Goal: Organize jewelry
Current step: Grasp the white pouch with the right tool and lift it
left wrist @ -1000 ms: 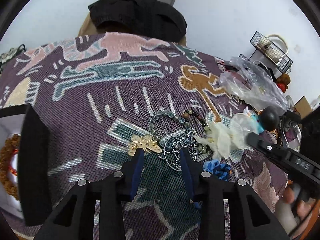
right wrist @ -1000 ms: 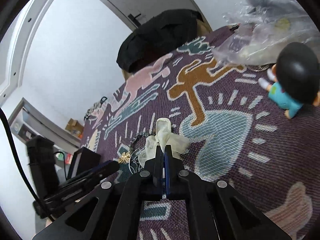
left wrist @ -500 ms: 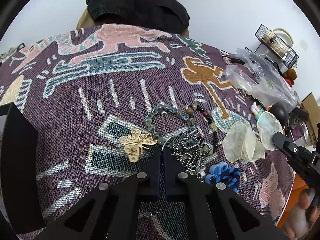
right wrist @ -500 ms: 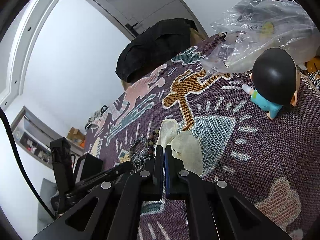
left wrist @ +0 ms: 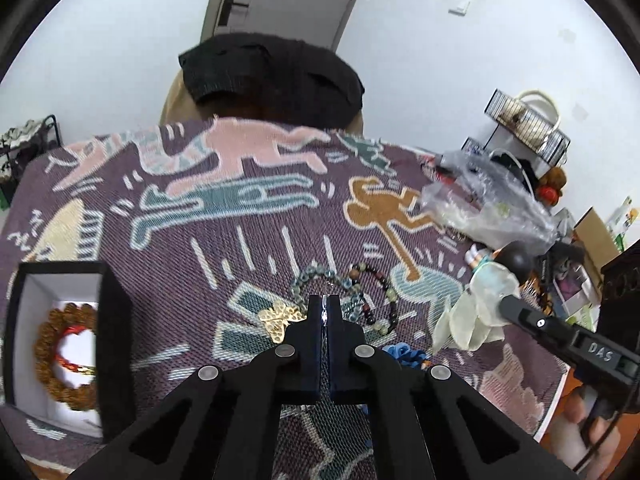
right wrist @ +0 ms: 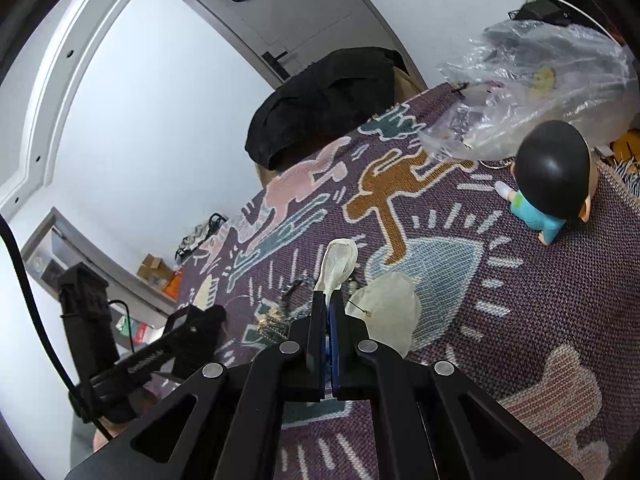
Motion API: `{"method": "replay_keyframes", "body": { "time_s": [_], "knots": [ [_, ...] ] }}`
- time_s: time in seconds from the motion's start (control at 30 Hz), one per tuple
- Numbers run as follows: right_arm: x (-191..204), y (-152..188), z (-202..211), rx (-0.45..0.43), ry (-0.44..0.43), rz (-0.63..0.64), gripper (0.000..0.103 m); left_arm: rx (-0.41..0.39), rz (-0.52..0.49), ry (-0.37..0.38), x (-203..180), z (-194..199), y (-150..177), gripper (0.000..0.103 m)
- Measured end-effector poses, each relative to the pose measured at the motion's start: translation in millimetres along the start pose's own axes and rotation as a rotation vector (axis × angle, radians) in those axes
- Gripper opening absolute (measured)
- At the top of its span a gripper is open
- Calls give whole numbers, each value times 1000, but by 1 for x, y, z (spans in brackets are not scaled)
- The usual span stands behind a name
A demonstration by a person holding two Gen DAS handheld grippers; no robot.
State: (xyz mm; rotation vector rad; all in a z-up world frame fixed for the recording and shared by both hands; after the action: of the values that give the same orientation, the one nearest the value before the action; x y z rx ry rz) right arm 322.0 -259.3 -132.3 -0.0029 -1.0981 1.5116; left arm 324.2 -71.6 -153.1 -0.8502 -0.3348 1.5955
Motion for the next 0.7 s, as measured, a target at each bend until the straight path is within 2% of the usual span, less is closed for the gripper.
{"method": "replay_keyframes", "body": {
  "time_s": [0.4, 0.7],
  "knots": [
    [43, 4, 6, -2, -23, 65, 3, -109, 13, 1, 15, 62, -18, 1],
    [84, 8, 6, -5, -45, 127, 3, -180, 47, -15, 44, 104, -26, 1]
  ]
}}
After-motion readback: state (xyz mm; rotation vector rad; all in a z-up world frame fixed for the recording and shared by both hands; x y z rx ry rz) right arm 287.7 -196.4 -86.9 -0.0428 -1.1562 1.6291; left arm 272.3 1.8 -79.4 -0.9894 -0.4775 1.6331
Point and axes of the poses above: each gripper's, at about its wrist camera, not at the fingertips, and z roughly against the way its jaws point, x to its left, y to its underside, the point moved 10 cm from there along -z, roughly the way its jaws point, and after that the axes turned 3 degrees about z, right-handed, at the moved point
